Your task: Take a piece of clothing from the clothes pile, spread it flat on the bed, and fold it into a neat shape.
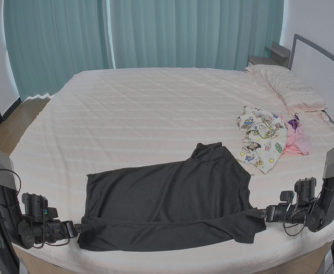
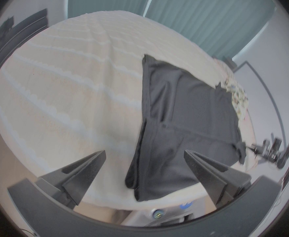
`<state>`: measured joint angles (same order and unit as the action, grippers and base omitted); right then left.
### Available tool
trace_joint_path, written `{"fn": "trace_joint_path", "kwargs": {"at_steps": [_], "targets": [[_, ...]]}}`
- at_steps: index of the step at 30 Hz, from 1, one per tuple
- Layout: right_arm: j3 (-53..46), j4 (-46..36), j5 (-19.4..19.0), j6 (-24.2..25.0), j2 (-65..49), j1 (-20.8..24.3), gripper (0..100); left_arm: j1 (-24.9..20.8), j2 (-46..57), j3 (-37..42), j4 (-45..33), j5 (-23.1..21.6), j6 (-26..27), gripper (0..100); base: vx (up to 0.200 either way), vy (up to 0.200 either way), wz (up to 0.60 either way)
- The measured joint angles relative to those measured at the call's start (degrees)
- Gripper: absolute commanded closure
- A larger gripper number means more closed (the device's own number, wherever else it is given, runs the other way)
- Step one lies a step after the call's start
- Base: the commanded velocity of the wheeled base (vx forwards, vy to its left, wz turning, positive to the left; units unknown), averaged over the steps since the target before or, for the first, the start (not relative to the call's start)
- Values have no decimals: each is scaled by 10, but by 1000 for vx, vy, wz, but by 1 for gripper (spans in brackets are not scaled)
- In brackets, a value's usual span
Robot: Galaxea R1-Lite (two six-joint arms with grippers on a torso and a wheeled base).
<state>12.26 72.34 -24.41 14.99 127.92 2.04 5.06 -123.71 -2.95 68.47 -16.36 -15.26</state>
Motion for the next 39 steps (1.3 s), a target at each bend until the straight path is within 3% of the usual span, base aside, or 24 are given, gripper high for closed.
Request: {"fn": "trace_joint_path", "kwargs": {"at_steps": [4, 6, 11, 19, 20, 39], "targets": [[0, 0, 0, 0, -1, 0, 0, -20, 11, -49, -9, -2, -79, 0, 0, 0, 0], [0, 0, 0, 0, -1, 0, 0, -28, 12, -73, -20, -2, -92, 0, 0, 0, 0], [0, 1, 0, 0, -2, 1, 0, -43, 0, -121, -41, -4, -98, 0, 0, 0, 0], [-3, 21, 0, 1, -2, 1, 0, -46, -30, -135, -36, -4, -97, 0, 0, 0, 0], [-3, 21, 0, 1, -2, 1, 0, -47, -33, -136, -36, -3, -97, 100, 0, 0, 0], [45, 19, 1, 14, 36, 18, 0, -42, -50, -123, -33, 0, -98, 100, 0, 0, 0]]}}
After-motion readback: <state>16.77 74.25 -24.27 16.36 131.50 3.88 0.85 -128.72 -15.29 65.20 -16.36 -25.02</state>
